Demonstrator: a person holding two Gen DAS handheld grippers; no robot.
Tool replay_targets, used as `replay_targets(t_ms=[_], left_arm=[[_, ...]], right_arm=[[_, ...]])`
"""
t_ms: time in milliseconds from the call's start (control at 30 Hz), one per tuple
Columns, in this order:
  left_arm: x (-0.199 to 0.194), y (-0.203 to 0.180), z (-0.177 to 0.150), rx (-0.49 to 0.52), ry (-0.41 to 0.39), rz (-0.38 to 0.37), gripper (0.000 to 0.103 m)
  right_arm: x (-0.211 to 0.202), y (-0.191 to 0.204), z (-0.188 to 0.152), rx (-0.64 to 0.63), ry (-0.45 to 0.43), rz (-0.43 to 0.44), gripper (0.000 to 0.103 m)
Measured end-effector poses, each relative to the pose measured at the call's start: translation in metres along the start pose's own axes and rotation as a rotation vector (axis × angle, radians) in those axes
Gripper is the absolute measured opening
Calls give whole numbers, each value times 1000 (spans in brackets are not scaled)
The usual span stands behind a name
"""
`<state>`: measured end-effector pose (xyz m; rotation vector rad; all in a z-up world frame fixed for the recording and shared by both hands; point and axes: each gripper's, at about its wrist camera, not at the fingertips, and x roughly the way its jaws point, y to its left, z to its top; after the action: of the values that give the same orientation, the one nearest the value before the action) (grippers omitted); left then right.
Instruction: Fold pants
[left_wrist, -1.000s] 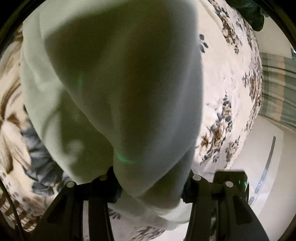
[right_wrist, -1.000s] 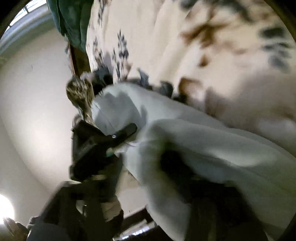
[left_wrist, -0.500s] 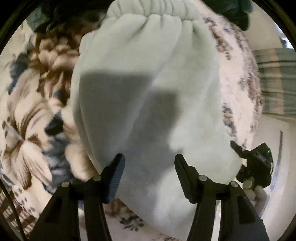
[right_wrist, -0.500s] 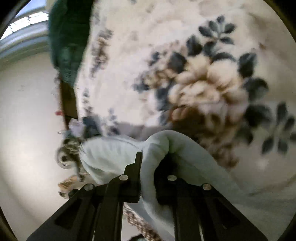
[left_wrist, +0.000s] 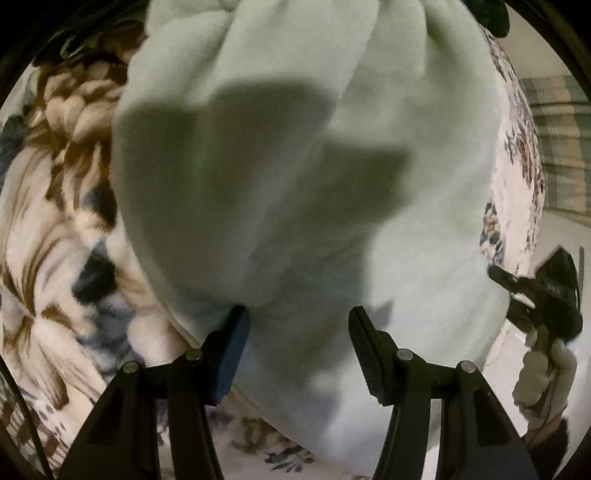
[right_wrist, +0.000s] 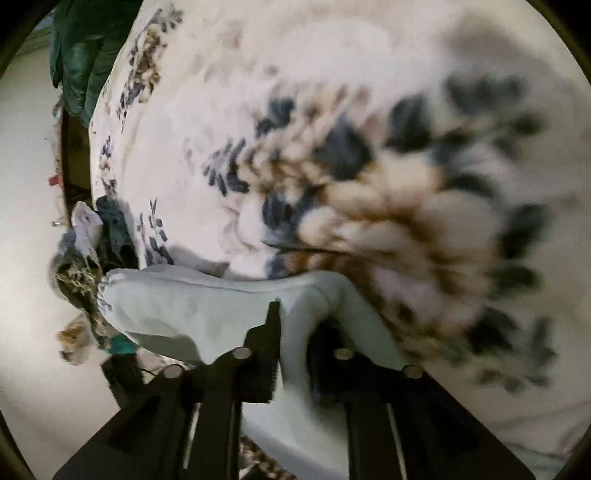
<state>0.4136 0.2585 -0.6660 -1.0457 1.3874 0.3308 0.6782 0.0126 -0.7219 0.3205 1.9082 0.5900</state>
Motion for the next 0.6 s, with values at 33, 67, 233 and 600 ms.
replay_targets(t_ms=[33,67,233,600], left_arm=[[-2,-3,0,2,-3,-2,54],[-6,-5,-1,11,-7,-2,54],[-29,-18,-9,68,-60,0,54],[-53,-22,13,104,-197,5,54]], right_arm=[[-19,1,-6,-19,-58,-64,47],[-30,2,-12,-36,-105,-122,65],[-76,17,-68,-166,-244,-291,67],[-20,-47,-88,102,-251,-305,56]])
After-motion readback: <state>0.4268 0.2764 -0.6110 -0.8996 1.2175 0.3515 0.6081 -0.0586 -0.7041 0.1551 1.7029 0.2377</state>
